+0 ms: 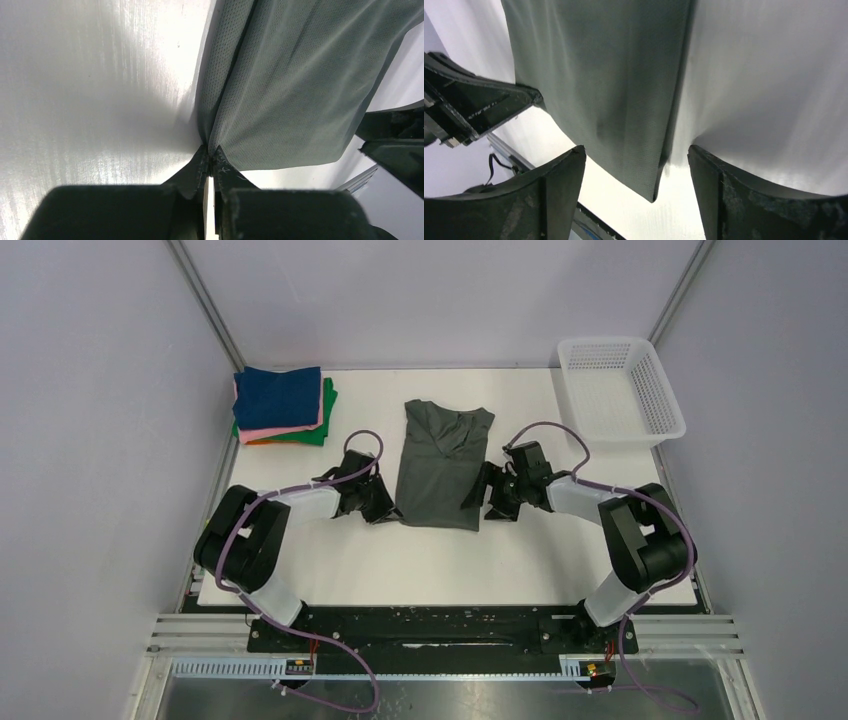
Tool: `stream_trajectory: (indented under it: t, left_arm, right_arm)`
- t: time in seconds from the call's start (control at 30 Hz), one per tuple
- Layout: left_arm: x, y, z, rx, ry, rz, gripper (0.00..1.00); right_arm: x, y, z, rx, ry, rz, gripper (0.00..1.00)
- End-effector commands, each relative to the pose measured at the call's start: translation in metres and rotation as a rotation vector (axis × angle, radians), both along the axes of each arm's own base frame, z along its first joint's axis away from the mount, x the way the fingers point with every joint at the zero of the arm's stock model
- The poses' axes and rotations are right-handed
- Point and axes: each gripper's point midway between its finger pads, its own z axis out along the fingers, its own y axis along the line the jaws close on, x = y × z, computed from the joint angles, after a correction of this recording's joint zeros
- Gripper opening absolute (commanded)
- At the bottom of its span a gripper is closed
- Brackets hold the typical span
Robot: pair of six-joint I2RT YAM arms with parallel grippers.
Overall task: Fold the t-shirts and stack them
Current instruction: Grab one side of the 2/3 rectangular tshirt with both arms
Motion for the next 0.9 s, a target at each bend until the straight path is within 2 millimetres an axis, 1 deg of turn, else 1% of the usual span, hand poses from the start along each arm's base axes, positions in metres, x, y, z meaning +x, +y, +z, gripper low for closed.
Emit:
stream_trajectory:
  t: [0.0,0.13,0.23,0.27,0.33,0.43,0.53,0.6,0.73,0.87]
  left_arm:
    - [-0.028,0.025,-0.025,0.121,0.081,0.009,0.00]
    - [-0.032,0.031,-0.025,0.145,0.080,0.023,0.00]
    - [-0.033,0.033,-0.024,0.148,0.077,0.025,0.00]
    - [-0.033,0.033,-0.024,0.149,0.078,0.026,0.00]
    - [-0.034,0.033,-0.024,0.150,0.079,0.029,0.00]
    - [-0.036,0.035,-0.024,0.152,0.080,0.033,0.00]
    - [-0.041,0.039,-0.025,0.159,0.082,0.040,0.00]
    - [-0.045,0.042,-0.025,0.169,0.081,0.045,0.00]
    - [-0.056,0.049,-0.027,0.182,0.093,0.058,0.00]
    - [-0.065,0.050,-0.028,0.181,0.095,0.062,0.00]
  right_arm:
    - [-0.030,0.007,-0.018,-0.056,0.080,0.072,0.77]
    - [-0.040,0.007,-0.031,-0.118,0.104,0.094,0.60]
    - [-0.046,0.010,-0.035,-0.131,0.122,0.110,0.44]
    - [-0.048,0.010,-0.036,-0.139,0.123,0.117,0.40]
    - [-0.054,0.009,-0.037,-0.170,0.122,0.131,0.36]
    - [-0.064,0.001,-0.039,-0.213,0.136,0.141,0.34]
    - [-0.074,-0.005,-0.042,-0.230,0.154,0.146,0.39]
    - [-0.083,-0.007,-0.045,-0.238,0.168,0.155,0.39]
    - [-0.099,-0.006,-0.049,-0.227,0.191,0.185,0.39]
    - [-0.108,0.003,-0.051,-0.206,0.195,0.209,0.38]
